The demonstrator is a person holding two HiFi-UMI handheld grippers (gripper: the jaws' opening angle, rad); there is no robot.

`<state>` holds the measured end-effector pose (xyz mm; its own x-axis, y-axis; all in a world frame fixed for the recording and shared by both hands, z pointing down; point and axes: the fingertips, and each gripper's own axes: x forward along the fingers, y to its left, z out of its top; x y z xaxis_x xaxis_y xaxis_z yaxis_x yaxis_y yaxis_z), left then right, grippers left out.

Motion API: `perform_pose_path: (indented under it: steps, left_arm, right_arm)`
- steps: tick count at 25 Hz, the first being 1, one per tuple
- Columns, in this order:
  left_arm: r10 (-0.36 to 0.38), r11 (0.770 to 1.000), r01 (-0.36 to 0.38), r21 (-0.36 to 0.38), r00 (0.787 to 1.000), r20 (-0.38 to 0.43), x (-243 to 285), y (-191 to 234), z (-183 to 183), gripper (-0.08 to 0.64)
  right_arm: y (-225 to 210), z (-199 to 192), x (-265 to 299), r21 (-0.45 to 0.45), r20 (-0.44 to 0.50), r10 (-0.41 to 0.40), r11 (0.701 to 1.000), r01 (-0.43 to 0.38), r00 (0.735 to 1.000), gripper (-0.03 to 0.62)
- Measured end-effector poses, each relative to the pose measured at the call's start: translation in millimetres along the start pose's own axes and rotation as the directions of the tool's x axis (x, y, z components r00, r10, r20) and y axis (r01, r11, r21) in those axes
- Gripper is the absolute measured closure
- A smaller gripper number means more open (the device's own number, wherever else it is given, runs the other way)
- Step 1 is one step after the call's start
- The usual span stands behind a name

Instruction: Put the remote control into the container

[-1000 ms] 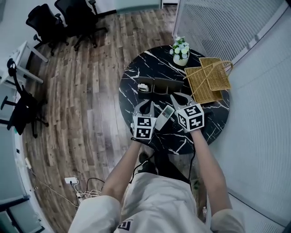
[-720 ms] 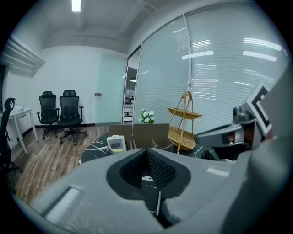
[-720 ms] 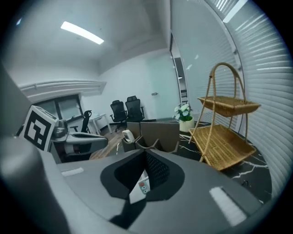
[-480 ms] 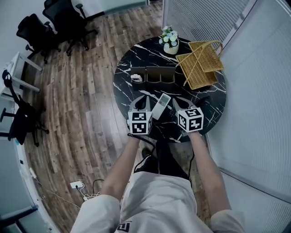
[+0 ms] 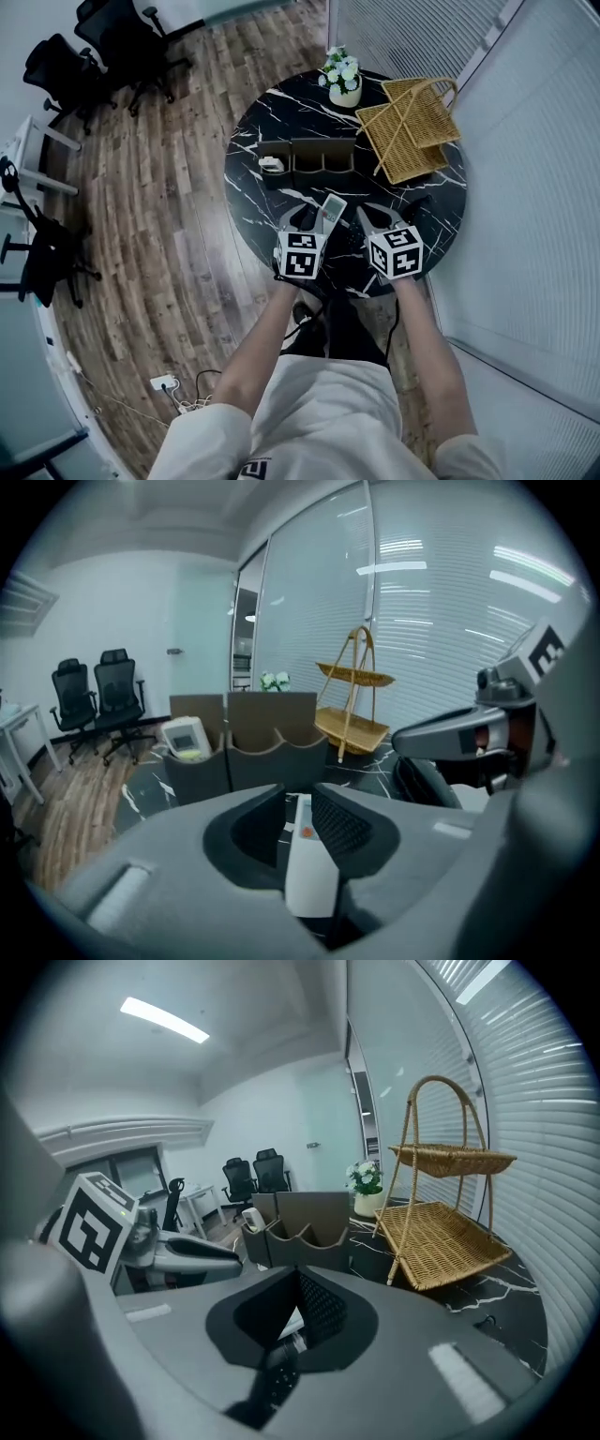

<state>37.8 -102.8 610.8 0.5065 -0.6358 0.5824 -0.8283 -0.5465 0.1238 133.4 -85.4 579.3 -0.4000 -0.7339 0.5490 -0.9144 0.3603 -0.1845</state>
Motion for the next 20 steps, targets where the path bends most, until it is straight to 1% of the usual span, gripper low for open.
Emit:
perform_pose_path:
  steps: [2, 3, 5, 7, 9, 11, 14, 16, 18, 19, 20]
  left_arm:
    - [-0.06, 0.997, 0.057, -0.043, 0.995, -0.083, 19, -15, -20, 0.456]
    - [-0.082, 0.996, 0.077, -0.044, 0.989, -0.123, 30, -21, -29, 0.431]
    - [-0.093, 0.995, 0.095, 0.001, 0.976, -0.197, 51, -28, -45, 0.36]
    - [-0.068, 0.995, 0.087, 0.057, 0.958, -0.279, 69, -27, -60, 0.299]
    - [-0.038, 0.992, 0.075, 0.099, 0.94, -0.339, 83, -25, -70, 0.261]
    - [-0.034, 0.988, 0.09, 0.127, 0.92, -0.39, 95, -26, -77, 0.249]
    - [-0.033, 0.977, 0.126, 0.169, 0.882, -0.47, 105, -31, -84, 0.242]
    - [-0.031, 0.975, 0.136, 0.173, 0.862, -0.505, 107, -32, -86, 0.249]
    - [-0.04, 0.975, 0.146, 0.165, 0.854, -0.519, 107, -33, -87, 0.264]
    - [-0.049, 0.976, 0.151, 0.159, 0.857, -0.513, 107, -33, -86, 0.267]
    - [-0.06, 0.976, 0.155, 0.15, 0.864, -0.5, 106, -33, -85, 0.268]
  right_arm:
    - [-8, -5, 4, 0.011, -0.012, 0.013, 1.0, -0.013, 1.0, 0.591]
    - [-11, -7, 5, 0.016, -0.019, 0.02, 1.0, -0.02, 1.0, 0.591]
    - [-19, -12, 9, 0.022, -0.033, 0.033, 0.999, -0.032, 0.999, 0.591]
    - [-29, -16, 12, 0.028, -0.044, 0.043, 0.999, -0.041, 0.998, 0.591]
    - [-38, -19, 17, 0.034, -0.058, 0.054, 0.998, -0.052, 0.997, 0.591]
    - [-44, -21, 22, 0.037, -0.073, 0.067, 0.997, -0.065, 0.995, 0.591]
    - [-51, -24, 32, 0.039, -0.092, 0.084, 0.996, -0.08, 0.992, 0.591]
    - [-52, -26, 39, 0.046, -0.104, 0.097, 0.995, -0.093, 0.99, 0.591]
    - [-52, -30, 46, 0.051, -0.12, 0.116, 0.993, -0.11, 0.986, 0.591]
    - [-50, -32, 50, 0.052, -0.128, 0.13, 0.991, -0.124, 0.983, 0.591]
    - [-48, -34, 53, 0.052, -0.135, 0.149, 0.988, -0.143, 0.98, 0.591]
